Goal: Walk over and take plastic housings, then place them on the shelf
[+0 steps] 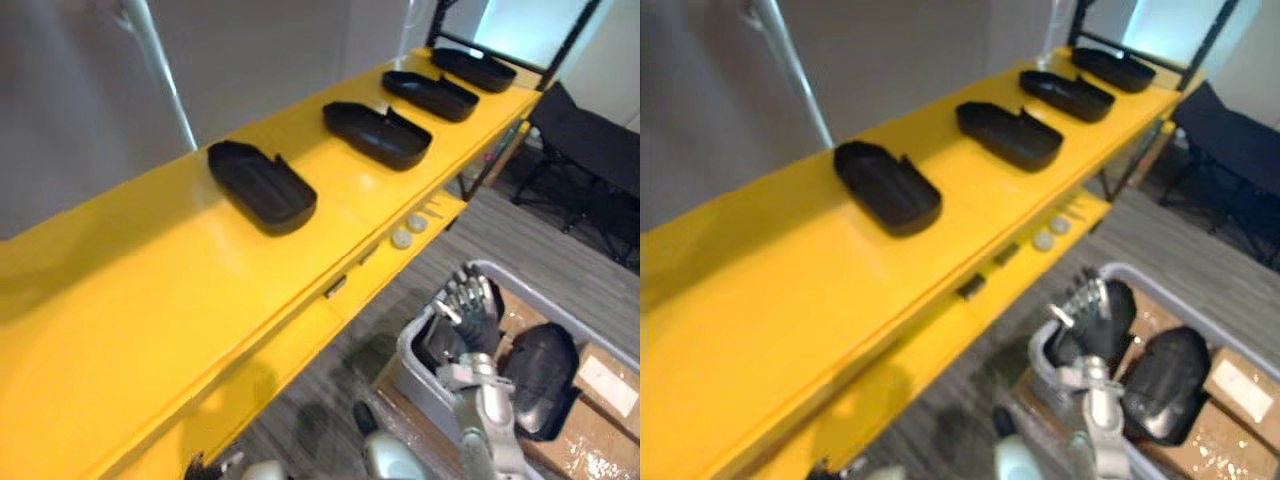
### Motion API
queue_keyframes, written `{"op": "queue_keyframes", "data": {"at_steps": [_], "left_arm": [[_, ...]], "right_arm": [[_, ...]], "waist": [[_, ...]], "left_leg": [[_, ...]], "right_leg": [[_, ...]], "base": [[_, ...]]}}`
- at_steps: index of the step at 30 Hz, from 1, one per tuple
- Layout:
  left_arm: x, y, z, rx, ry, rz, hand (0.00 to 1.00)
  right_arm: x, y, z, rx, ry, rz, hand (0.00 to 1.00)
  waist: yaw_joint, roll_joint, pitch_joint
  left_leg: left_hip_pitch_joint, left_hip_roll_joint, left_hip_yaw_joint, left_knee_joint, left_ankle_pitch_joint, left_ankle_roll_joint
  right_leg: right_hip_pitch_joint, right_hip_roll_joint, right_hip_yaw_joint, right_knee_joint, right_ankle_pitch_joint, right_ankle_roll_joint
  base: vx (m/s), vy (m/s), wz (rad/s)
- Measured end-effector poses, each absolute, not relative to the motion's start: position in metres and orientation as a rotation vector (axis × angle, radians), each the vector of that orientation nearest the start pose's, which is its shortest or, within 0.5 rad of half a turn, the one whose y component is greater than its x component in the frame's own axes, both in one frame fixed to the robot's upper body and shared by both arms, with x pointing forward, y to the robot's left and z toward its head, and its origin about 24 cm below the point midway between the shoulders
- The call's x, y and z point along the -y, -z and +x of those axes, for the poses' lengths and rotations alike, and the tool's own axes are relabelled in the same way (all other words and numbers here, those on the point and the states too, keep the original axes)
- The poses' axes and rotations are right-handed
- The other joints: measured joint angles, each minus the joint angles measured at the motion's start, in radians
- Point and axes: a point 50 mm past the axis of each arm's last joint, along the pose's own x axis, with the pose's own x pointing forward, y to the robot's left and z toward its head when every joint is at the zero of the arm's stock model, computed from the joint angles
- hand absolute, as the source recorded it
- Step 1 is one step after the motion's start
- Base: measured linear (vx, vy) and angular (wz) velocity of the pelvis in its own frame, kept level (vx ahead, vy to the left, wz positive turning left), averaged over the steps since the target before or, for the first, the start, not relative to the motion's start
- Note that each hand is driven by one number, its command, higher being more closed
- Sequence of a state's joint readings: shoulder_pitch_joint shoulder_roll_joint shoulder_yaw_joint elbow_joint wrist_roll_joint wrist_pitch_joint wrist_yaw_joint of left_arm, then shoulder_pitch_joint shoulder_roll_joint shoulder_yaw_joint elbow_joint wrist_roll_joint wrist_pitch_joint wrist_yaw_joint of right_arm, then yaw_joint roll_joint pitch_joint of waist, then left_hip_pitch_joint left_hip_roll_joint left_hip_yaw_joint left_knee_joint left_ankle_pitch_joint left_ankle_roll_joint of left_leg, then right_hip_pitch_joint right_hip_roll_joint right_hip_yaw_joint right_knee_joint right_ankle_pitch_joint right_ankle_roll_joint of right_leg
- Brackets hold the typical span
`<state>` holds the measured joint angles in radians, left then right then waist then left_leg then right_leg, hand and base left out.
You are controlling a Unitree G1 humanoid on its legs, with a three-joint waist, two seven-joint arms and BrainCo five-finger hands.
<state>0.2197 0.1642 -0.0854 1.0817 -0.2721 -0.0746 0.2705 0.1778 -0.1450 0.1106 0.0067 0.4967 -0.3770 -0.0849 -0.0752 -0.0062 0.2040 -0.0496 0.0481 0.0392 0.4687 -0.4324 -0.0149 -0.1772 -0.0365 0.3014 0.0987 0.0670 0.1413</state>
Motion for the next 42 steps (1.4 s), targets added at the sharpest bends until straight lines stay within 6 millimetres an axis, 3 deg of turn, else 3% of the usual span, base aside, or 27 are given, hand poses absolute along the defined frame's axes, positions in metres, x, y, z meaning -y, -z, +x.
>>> {"op": "queue_keyframes", "data": {"at_steps": [3,5,8,11,13,14,15,16,18,20,21,22,23,24,25,26,27,30,32,34,35,36,38,39,40,41,42], "left_arm": [[-0.214,0.165,0.04,-1.164,-0.48,0.065,0.0],[-0.214,0.162,0.056,-1.105,-0.458,0.074,0.0],[-0.214,0.154,0.086,-1.008,-0.349,0.175,0.0],[-0.217,0.15,0.099,-0.982,-0.274,0.255,0.0],[-0.217,0.15,0.102,-0.992,-0.265,0.272,0.0],[-0.218,0.15,0.105,-1.002,-0.27,0.273,0.0],[-0.22,0.15,0.105,-1.015,-0.279,0.277,0.0],[-0.222,0.15,0.105,-1.026,-0.283,0.283,0.0],[-0.226,0.15,0.104,-1.051,-0.285,0.296,0.0],[-0.226,0.15,0.106,-1.058,-0.274,0.297,0.0],[-0.226,0.15,0.106,-1.059,-0.274,0.297,0.0],[-0.231,0.15,0.104,-1.071,-0.278,0.311,0.0],[-0.233,0.151,0.102,-1.086,-0.289,0.303,0.0],[-0.231,0.153,0.098,-1.104,-0.291,0.288,0.0],[-0.226,0.156,0.091,-1.126,-0.294,0.258,0.0],[-0.23,0.156,0.089,-1.136,-0.299,0.262,0.0],[-0.232,0.157,0.081,-1.159,-0.306,0.262,0.0],[-0.238,0.159,0.062,-1.202,-0.332,0.241,0.0],[-0.243,0.159,0.055,-1.215,-0.354,0.235,0.0],[-0.249,0.158,0.05,-1.224,-0.364,0.235,0.0],[-0.253,0.156,0.051,-1.212,-0.384,0.214,0.0],[-0.252,0.156,0.054,-1.193,-0.418,0.169,0.0],[-0.232,0.161,0.058,-1.173,-0.457,0.031,0.0],[-0.221,0.163,0.06,-1.169,-0.465,-0.028,0.0],[-0.211,0.166,0.057,-1.177,-0.482,-0.086,0.0],[-0.21,0.167,0.052,-1.185,-0.482,-0.084,0.0],[-0.21,0.167,0.05,-1.182,-0.484,-0.081,0.0]], "right_arm": [[0.168,-0.035,0.217,0.168,0.068,0.37,0.0],[0.166,-0.042,0.224,0.194,0.066,0.366,0.0],[0.171,-0.045,0.23,0.201,0.138,0.401,0.0],[0.169,-0.024,0.228,0.115,0.221,0.448,0.0],[0.17,-0.011,0.215,0.067,0.261,0.472,0.0],[0.171,-0.004,0.205,0.037,0.267,0.471,0.0],[0.171,0.003,0.196,0.005,0.271,0.47,0.0],[0.171,0.006,0.192,-0.006,0.274,0.472,0.0],[0.171,0.009,0.184,-0.021,0.281,0.47,0.0],[0.169,0.006,0.186,-0.005,0.263,0.458,0.0],[0.168,0.006,0.187,-0.002,0.258,0.455,0.0],[0.164,0.005,0.187,-0.002,0.241,0.443,0.0],[0.162,0.003,0.19,0.003,0.224,0.441,0.0],[0.16,0.001,0.193,0.012,0.21,0.44,0.0],[0.159,0.0,0.195,0.017,0.195,0.424,0.0],[0.159,0.002,0.195,0.009,0.191,0.4,0.0],[0.158,0.007,0.193,-0.025,0.19,0.398,0.0],[0.156,0.013,0.192,-0.069,0.178,0.397,0.0],[0.156,0.015,0.19,-0.081,0.173,0.399,0.0],[0.155,0.019,0.184,-0.112,0.167,0.403,0.0],[0.154,0.023,0.179,-0.138,0.157,0.409,0.0],[0.155,0.026,0.179,-0.158,0.14,0.395,0.0],[0.159,0.02,0.188,-0.135,0.099,0.361,0.0],[0.162,0.017,0.192,-0.122,0.08,0.342,0.0],[0.169,0.019,0.191,-0.131,0.079,0.313,0.0],[0.172,0.022,0.186,-0.15,0.08,0.297,0.0],[0.173,0.023,0.184,-0.154,0.079,0.295,0.0]], "waist": [[0.012,0.018,0.014],[0.019,0.022,0.023],[0.018,0.008,0.036],[0.017,-0.012,0.058],[0.003,-0.016,0.072],[-0.008,-0.014,0.074],[-0.011,-0.01,0.079],[-0.018,-0.015,0.083],[-0.022,-0.029,0.078],[-0.021,-0.03,0.08],[-0.019,-0.03,0.08],[-0.02,-0.054,0.073],[-0.01,-0.045,0.073],[0.012,-0.017,0.07],[0.009,-0.009,0.07],[0.006,-0.01,0.069],[0.013,-0.012,0.068],[0.038,-0.036,0.054],[0.036,-0.037,0.053],[0.034,-0.044,0.054],[0.032,-0.068,0.055],[0.038,-0.067,0.061],[0.06,-0.027,0.091],[0.058,0.001,0.113],[0.035,0.024,0.128],[0.031,0.027,0.127],[0.032,0.024,0.127]], "left_leg": [[-0.045,0.001,-0.045,0.016,0.004,-0.006],[-0.057,0.002,-0.066,0.026,0.007,-0.01],[-0.041,0.004,-0.083,0.065,0.0,-0.015],[0.026,0.015,-0.008,0.069,-0.034,-0.001],[0.051,0.026,0.063,0.082,-0.049,0.018],[0.05,0.034,0.104,0.073,-0.046,0.028],[0.05,0.045,0.159,0.052,-0.03,0.051],[0.052,0.046,0.183,0.042,-0.022,0.057],[0.059,0.047,0.255,0.009,0.003,0.066],[0.067,0.062,0.333,-0.011,0.024,0.073],[0.066,0.065,0.342,-0.01,0.026,0.072],[0.062,0.057,0.374,0.008,0.027,0.07],[0.043,0.05,0.345,-0.012,0.049,0.096],[0.039,0.077,0.334,-0.051,0.069,0.097],[0.052,0.091,0.381,-0.12,0.11,0.071],[0.059,0.089,0.405,-0.162,0.141,0.068],[0.058,0.102,0.435,-0.167,0.154,0.062],[0.035,0.148,0.469,-0.131,0.162,0.048],[0.016,0.183,0.47,-0.108,0.173,0.03],[-0.004,0.212,0.466,-0.09,0.195,-0.008],[-0.031,0.21,0.454,-0.053,0.197,-0.026],[-0.062,0.224,0.42,-0.02,0.197,-0.044],[-0.092,0.226,0.318,-0.021,0.199,-0.071],[-0.089,0.234,0.284,-0.033,0.2,-0.087],[-0.075,0.232,0.25,-0.07,0.22,-0.124],[-0.046,0.217,0.217,-0.118,0.241,-0.154],[-0.033,0.215,0.212,-0.135,0.248,-0.161]], "right_leg": [[-0.018,-0.008,-0.04,0.002,0.0,0.0],[-0.034,-0.004,-0.058,0.035,-0.014,0.004],[-0.03,0.015,-0.051,0.084,-0.02,0.0],[-0.028,0.048,0.006,0.131,-0.017,-0.004],[-0.029,0.05,-0.031,0.123,0.02,-0.043],[-0.031,0.052,-0.075,0.075,0.088,-0.091],[-0.032,0.052,-0.124,0.042,0.118,-0.134],[-0.042,0.048,-0.163,0.083,0.098,-0.138],[-0.073,0.034,-0.242,0.223,0.0,-0.139],[-0.084,-0.005,-0.328,0.405,-0.111,-0.171],[-0.085,-0.014,-0.344,0.428,-0.124,-0.175],[-0.089,-0.037,-0.414,0.431,-0.108,-0.186],[-0.096,-0.004,-0.425,0.354,-0.059,-0.245],[-0.068,0.021,-0.396,0.277,-0.034,-0.259],[-0.063,0.006,-0.444,0.33,-0.083,-0.297],[-0.055,-0.055,-0.476,0.44,-0.147,-0.245],[-0.017,-0.11,-0.482,0.458,-0.165,-0.223],[0.046,-0.199,-0.468,0.387,-0.148,-0.199],[0.053,-0.217,-0.463,0.34,-0.131,-0.173],[0.059,-0.229,-0.469,0.304,-0.089,-0.108],[0.058,-0.239,-0.483,0.269,-0.037,-0.036],[0.067,-0.226,-0.496,0.235,-0.108,0.024],[0.078,-0.188,-0.491,0.147,-0.154,0.034],[0.076,-0.173,-0.489,0.144,-0.147,0.028],[0.073,-0.153,-0.488,0.153,-0.147,0.022],[0.071,-0.151,-0.483,0.166,-0.153,0.012],[0.071,-0.146,-0.479,0.17,-0.156,0.008]], "base": [[0.04,-0.024,0.44],[0.07,-0.036,0.36],[0.06,0.001,-0.07],[-0.03,0.072,-0.86],[-0.14,0.111,-1.25],[-0.19,0.105,-1.2],[-0.2,0.106,-1.19],[-0.18,0.085,-1.18],[-0.14,0.065,-1.01],[-0.12,0.058,-0.88],[-0.11,0.046,-0.87],[-0.12,0.044,-1.04],[-0.14,0.04,-1.3],[-0.14,-0.021,-1.38],[-0.11,-0.061,-1.09],[-0.08,-0.105,-1.09],[-0.05,-0.09,-0.8],[-0.08,-0.198,-0.82],[-0.1,-0.282,-0.52],[-0.14,-0.399,-0.12],[-0.16,-0.408,-0.05],[-0.16,-0.422,-0.22],[-0.16,-0.359,-0.71],[-0.16,-0.26,-0.57],[-0.14,-0.176,-0.2],[-0.11,-0.127,-0.12],[-0.13,-0.154,-0.18]]}}
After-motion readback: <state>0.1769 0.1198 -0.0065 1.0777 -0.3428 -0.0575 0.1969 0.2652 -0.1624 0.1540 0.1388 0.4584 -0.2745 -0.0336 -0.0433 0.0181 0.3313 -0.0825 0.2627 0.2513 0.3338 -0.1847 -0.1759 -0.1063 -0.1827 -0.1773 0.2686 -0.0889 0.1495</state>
